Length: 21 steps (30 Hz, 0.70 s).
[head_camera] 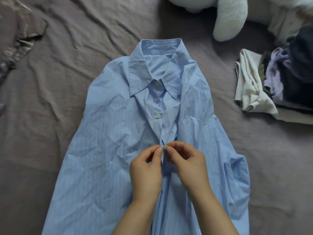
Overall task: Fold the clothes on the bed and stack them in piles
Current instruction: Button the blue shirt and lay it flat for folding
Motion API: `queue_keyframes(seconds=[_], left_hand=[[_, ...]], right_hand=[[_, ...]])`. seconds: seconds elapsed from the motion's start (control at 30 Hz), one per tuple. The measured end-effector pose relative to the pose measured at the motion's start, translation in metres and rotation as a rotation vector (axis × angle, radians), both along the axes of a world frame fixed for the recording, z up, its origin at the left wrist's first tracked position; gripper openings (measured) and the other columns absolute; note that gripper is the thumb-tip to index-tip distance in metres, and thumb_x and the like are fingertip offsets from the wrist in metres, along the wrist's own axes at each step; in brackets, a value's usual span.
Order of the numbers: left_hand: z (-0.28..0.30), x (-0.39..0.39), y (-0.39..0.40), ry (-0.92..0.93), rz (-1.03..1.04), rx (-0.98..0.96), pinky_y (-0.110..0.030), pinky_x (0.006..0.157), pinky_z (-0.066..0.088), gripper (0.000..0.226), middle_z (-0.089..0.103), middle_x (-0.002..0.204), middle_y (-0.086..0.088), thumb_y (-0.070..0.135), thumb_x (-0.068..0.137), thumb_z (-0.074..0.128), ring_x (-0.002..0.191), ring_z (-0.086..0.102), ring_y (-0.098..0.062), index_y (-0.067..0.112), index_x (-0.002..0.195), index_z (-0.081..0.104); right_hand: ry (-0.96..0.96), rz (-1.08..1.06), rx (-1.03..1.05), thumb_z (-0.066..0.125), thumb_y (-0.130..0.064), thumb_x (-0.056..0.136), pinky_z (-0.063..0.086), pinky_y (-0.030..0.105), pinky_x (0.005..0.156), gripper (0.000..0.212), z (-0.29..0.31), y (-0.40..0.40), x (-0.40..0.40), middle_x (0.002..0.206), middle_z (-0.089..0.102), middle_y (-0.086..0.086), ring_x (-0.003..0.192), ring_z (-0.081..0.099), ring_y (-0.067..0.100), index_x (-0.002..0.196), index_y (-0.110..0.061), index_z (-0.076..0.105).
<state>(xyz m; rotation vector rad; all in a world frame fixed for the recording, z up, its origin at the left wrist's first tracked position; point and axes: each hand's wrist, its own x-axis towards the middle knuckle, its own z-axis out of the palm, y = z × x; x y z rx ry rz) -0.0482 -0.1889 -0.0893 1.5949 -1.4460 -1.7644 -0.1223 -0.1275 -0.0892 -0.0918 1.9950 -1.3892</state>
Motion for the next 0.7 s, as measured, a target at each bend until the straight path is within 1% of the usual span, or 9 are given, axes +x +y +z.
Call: queue_keyframes(seconds=[0.07, 0.13, 0.2, 0.3, 0.37, 0.43, 0.5, 0.57, 0.7], left_hand=[[0.001, 0.003, 0.001, 0.009, 0.007, 0.021, -0.030, 0.077, 0.057, 0.012, 0.073, 0.079, 0.006, 0.014, 0.088, 0.066, 0.075, 0.068, -0.006, 0.023, 0.088, 0.074], [0.003, 0.007, 0.002, 0.023, 0.008, 0.020, -0.036, 0.080, 0.057, 0.011, 0.074, 0.080, 0.007, 0.014, 0.088, 0.066, 0.077, 0.069, -0.007, 0.021, 0.090, 0.074], [0.006, 0.009, 0.001, 0.024, -0.027, -0.038, -0.036, 0.081, 0.057, 0.013, 0.074, 0.082, 0.008, 0.014, 0.089, 0.065, 0.080, 0.069, -0.006, 0.023, 0.089, 0.074], [0.013, 0.009, 0.000, 0.042, -0.087, -0.136, -0.033, 0.078, 0.057, 0.018, 0.073, 0.082, 0.011, 0.012, 0.090, 0.063, 0.080, 0.069, -0.007, 0.027, 0.086, 0.073], [0.016, 0.008, -0.001, 0.043, -0.101, -0.180, -0.029, 0.076, 0.056, 0.016, 0.073, 0.080, 0.010, 0.013, 0.089, 0.064, 0.078, 0.069, -0.007, 0.025, 0.087, 0.073], [0.018, 0.006, -0.003, 0.066, -0.045, -0.127, -0.024, 0.071, 0.054, 0.007, 0.073, 0.077, 0.004, 0.013, 0.087, 0.068, 0.074, 0.069, -0.008, 0.019, 0.088, 0.071], [0.018, 0.004, -0.007, 0.061, -0.007, -0.051, -0.023, 0.069, 0.052, 0.005, 0.073, 0.075, 0.003, 0.014, 0.085, 0.071, 0.072, 0.069, -0.007, 0.019, 0.085, 0.071], [0.017, 0.002, -0.010, 0.067, -0.024, 0.022, -0.022, 0.071, 0.052, 0.010, 0.074, 0.078, 0.003, 0.013, 0.087, 0.068, 0.076, 0.069, -0.007, 0.020, 0.085, 0.074], [0.021, 0.003, -0.010, 0.157, -0.018, 0.162, -0.014, 0.067, 0.051, 0.018, 0.075, 0.082, 0.004, 0.008, 0.091, 0.060, 0.080, 0.070, -0.006, 0.018, 0.090, 0.074]], right_hand=[[0.005, -0.035, -0.014, 0.071, -0.007, 0.083, 0.057, 0.039, 0.083, 0.007, 0.003, -0.001, 0.003, 0.079, 0.073, 0.001, 0.080, 0.070, 0.016, 0.083, -0.013, 0.074], [0.038, -0.029, 0.001, 0.072, -0.008, 0.082, 0.057, 0.033, 0.081, 0.007, 0.008, -0.001, 0.007, 0.078, 0.073, -0.003, 0.078, 0.069, 0.010, 0.082, -0.015, 0.075], [0.063, -0.019, 0.001, 0.072, -0.009, 0.082, 0.057, 0.032, 0.081, 0.007, 0.012, -0.002, 0.009, 0.078, 0.074, -0.004, 0.078, 0.069, 0.009, 0.083, -0.015, 0.075], [0.079, -0.036, -0.002, 0.071, -0.007, 0.082, 0.057, 0.037, 0.081, 0.008, 0.013, -0.001, 0.006, 0.078, 0.074, -0.001, 0.080, 0.070, 0.014, 0.082, -0.014, 0.075], [0.016, -0.051, -0.055, 0.069, -0.004, 0.084, 0.058, 0.033, 0.078, 0.009, 0.016, -0.001, 0.004, 0.080, 0.074, 0.005, 0.082, 0.071, 0.021, 0.083, -0.011, 0.075], [-0.103, -0.078, -0.131, 0.067, 0.000, 0.085, 0.057, 0.025, 0.071, 0.007, 0.021, -0.002, 0.003, 0.082, 0.074, 0.012, 0.082, 0.072, 0.024, 0.086, -0.005, 0.073], [-0.143, -0.064, -0.136, 0.067, 0.000, 0.085, 0.057, 0.021, 0.069, 0.006, 0.025, -0.005, 0.002, 0.083, 0.074, 0.014, 0.080, 0.072, 0.021, 0.087, -0.002, 0.072], [-0.162, -0.046, -0.136, 0.067, -0.001, 0.085, 0.057, 0.021, 0.070, 0.007, 0.027, -0.007, 0.000, 0.084, 0.074, 0.013, 0.079, 0.072, 0.019, 0.090, 0.000, 0.072], [-0.282, -0.038, -0.172, 0.064, 0.001, 0.087, 0.058, 0.024, 0.074, 0.012, 0.030, -0.007, -0.008, 0.088, 0.073, 0.017, 0.079, 0.071, 0.019, 0.096, 0.005, 0.070]])
